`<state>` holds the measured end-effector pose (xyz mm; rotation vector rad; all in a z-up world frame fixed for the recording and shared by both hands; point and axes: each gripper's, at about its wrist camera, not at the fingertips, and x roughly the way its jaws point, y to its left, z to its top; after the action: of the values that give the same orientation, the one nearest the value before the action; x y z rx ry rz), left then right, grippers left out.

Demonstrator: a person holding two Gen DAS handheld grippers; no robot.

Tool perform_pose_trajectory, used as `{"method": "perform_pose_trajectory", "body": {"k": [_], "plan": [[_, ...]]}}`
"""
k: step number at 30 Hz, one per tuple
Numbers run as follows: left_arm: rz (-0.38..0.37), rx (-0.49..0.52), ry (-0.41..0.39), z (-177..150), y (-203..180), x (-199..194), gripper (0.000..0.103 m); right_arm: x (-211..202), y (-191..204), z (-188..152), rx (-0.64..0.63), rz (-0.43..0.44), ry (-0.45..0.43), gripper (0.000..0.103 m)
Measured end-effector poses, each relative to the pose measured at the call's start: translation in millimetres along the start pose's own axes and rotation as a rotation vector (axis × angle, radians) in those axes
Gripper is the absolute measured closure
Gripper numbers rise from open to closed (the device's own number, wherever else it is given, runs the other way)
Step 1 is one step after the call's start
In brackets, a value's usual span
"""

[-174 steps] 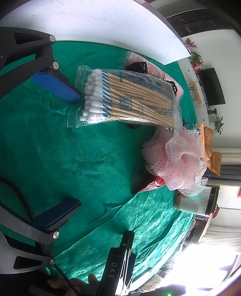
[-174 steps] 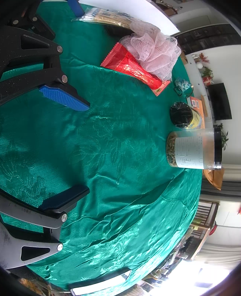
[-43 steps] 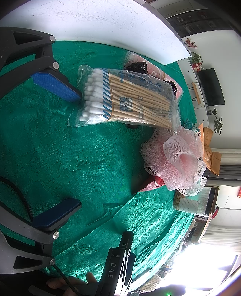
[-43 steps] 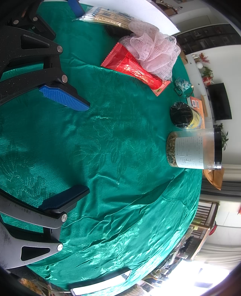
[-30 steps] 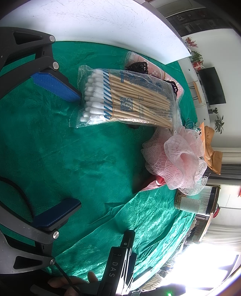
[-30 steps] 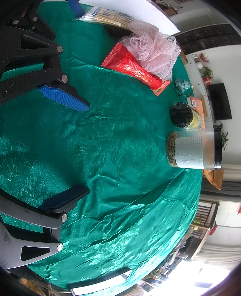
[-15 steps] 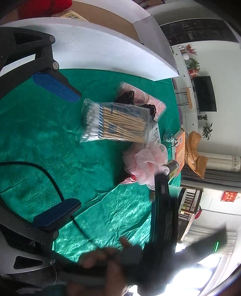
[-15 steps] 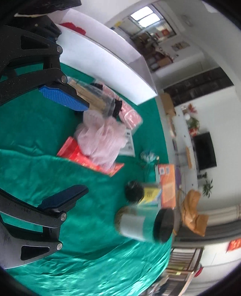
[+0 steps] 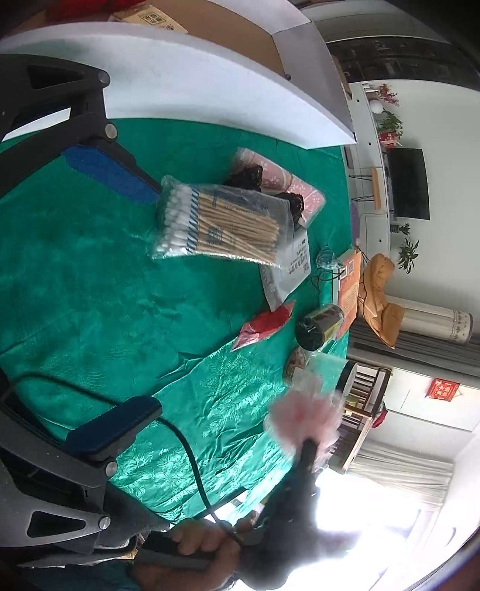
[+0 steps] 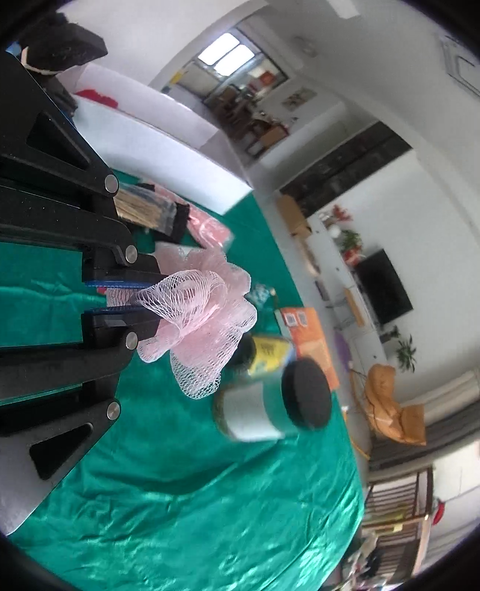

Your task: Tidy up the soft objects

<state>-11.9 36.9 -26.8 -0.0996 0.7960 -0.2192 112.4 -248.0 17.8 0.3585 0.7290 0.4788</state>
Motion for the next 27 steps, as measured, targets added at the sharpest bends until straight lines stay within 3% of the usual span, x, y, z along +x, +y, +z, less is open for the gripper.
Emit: {"method": "perform_pose_trajectory", "body": {"k": [4, 6, 9, 13, 16, 20, 23, 27], "plan": [[0.028, 0.038, 0.016, 0.8, -6.0, 19.3, 0.0, -9.9, -82.2, -17.3, 0.193, -0.117, -0.012, 0.093], [0.03, 0.029, 0.034, 1.6, -4.5, 31.0, 0.0, -9.3, -117.4, -36.0, 0.278, -0.238, 0.002, 0.085], [0.031, 0.016, 0.056, 2.9, -3.6, 47.1, 0.0, -23.8, -132.7, -54.9, 0.347, -0.359, -0.04, 0.033], [0.045, 0.056, 0.077, 5.4, -12.9, 69.9, 0.0, -42.5, -118.6, -53.5, 0.293, -0.475, -0.112, 0.031], [0.066, 0.096, 0.077, 7.2, -22.1, 79.8, 0.0, -39.6, -116.6, -54.8, 0.272, -0.53, -0.103, 0.031], [0.059, 0.109, 0.089, 5.9, -26.9, 87.0, 0.0, -38.7, -109.0, -52.9, 0.24, -0.451, -0.109, 0.031], [0.068, 0.129, 0.106, -0.5, -29.6, 93.1, 0.0, -31.0, -98.5, -53.1, 0.176, -0.361, -0.05, 0.031], [0.063, 0.122, 0.115, -2.9, -27.3, 95.3, 0.0, -6.0, -78.4, -57.0, 0.048, -0.385, 0.055, 0.031]]}}
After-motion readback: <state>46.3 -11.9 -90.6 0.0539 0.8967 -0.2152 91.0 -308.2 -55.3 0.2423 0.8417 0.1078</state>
